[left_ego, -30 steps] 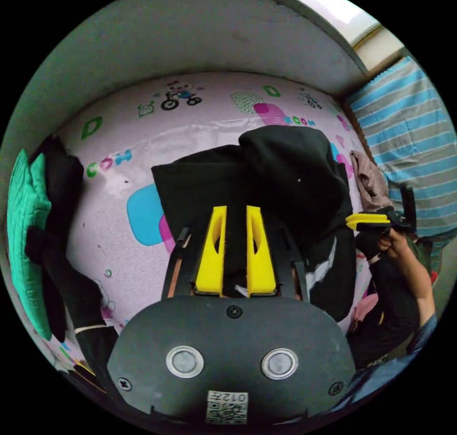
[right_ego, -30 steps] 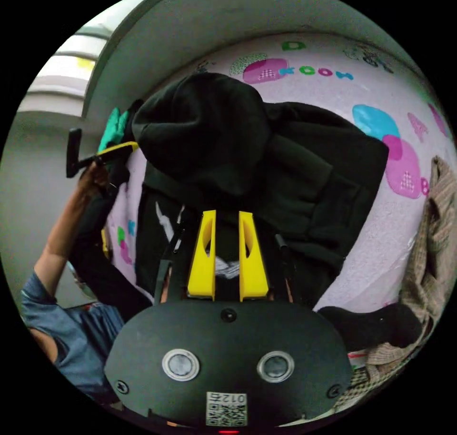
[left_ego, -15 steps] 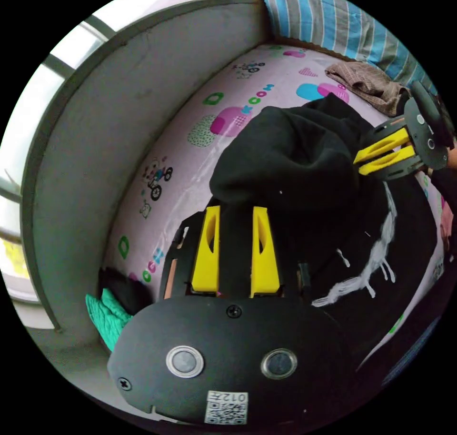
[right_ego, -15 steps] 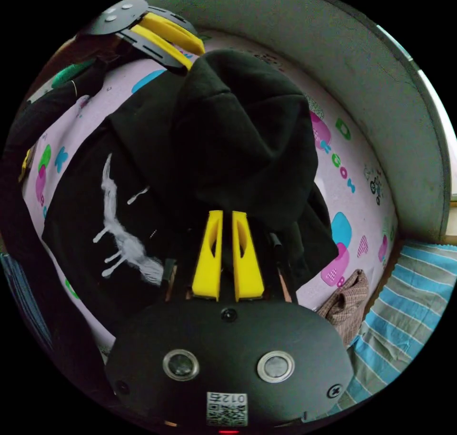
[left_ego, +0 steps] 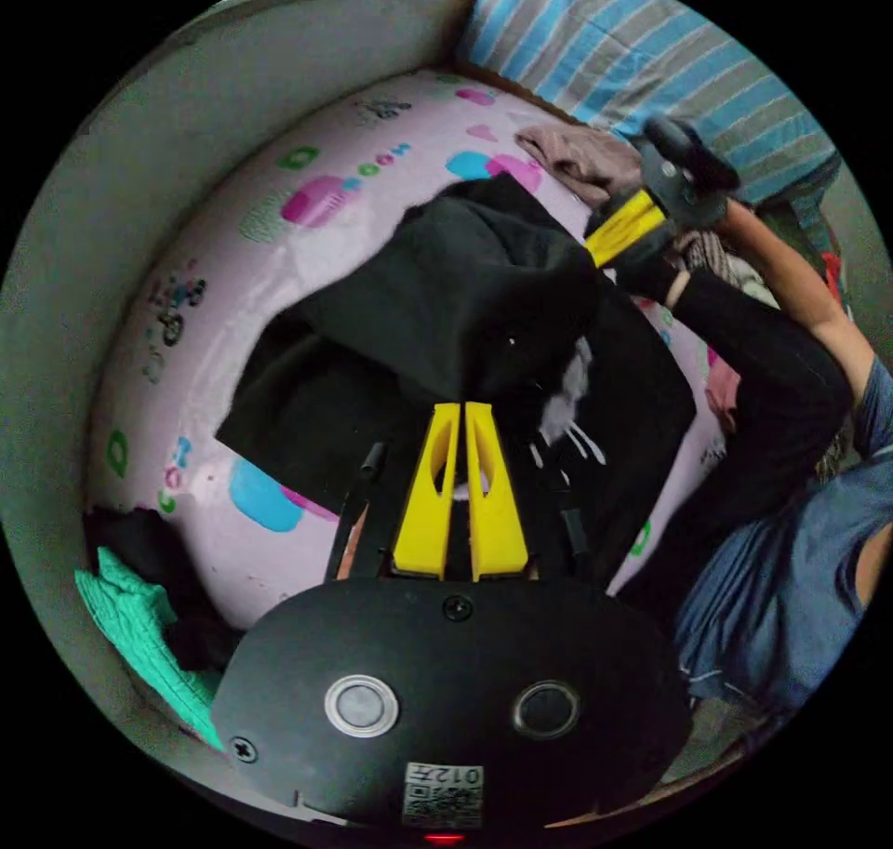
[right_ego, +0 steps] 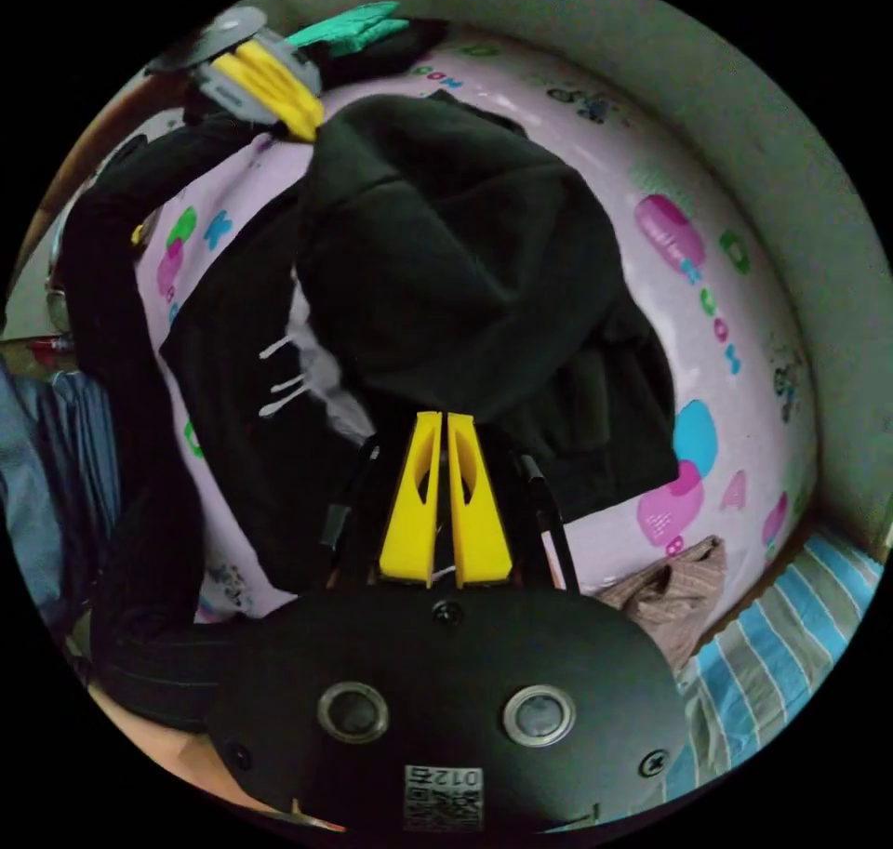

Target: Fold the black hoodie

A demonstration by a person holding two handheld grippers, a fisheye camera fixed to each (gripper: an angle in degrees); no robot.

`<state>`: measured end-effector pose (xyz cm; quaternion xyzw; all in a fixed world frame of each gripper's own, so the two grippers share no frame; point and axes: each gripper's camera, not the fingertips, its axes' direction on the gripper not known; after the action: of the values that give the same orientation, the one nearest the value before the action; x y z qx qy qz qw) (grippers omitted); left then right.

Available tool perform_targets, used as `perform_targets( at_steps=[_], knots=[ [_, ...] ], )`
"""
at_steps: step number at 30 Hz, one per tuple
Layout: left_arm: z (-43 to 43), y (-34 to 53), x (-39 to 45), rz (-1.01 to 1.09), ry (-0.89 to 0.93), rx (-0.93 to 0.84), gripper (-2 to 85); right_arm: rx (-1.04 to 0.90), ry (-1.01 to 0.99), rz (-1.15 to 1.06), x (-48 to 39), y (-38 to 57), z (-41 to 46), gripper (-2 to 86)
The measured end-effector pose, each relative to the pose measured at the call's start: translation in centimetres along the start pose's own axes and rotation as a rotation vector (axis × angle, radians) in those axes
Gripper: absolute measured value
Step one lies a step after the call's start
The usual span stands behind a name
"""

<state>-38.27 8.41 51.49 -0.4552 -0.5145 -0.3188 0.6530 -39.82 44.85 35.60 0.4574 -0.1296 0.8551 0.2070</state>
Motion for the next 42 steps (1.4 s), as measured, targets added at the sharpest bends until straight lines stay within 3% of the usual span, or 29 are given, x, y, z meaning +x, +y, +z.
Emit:
perform_targets(
  at_steps=[3, 8, 12, 19, 25, 36, 42],
  knots=[
    [3.6, 0.1, 0.9, 0.059, 0.026, -0.082, 0.0, -0.102, -0.084, -0.004, 1.0, -0.2, 2.3, -1.0],
    [8.5, -0.9, -1.4, -0.015, 0.093, -0.127, 0.1, -0.17, -0.047, 0.007, 2.7, -0.2, 3.3, -0.8],
    [8.5, -0.8, -6.4, -0.127, 0.11, -0.108, 0.5, -0.11, -0.152, 0.191, 6.5, 0.8, 2.7, 0.0],
    [8.8, 0.9, -14.7, -0.416, 0.26, -0.02, 3.2, 0.047, -0.543, 0.702, 15.0, 6.4, 4.6, 6.5],
    [10.7, -0.4, -17.5, -0.478, 0.453, 0.006, 8.0, 0.127, -0.787, 0.847, 17.9, 7.7, 6.5, 11.0],
    [14.3, -0.7, -22.8, -0.55, 0.608, 0.009, 7.6, 0.068, -0.789, 0.84, 20.9, 7.5, 7.4, 8.3],
    [15.1, -0.8, -24.6, -0.545, 0.549, -0.023, 8.4, 0.027, -0.726, 0.807, 21.9, 7.7, 7.7, 3.9]
  ],
)
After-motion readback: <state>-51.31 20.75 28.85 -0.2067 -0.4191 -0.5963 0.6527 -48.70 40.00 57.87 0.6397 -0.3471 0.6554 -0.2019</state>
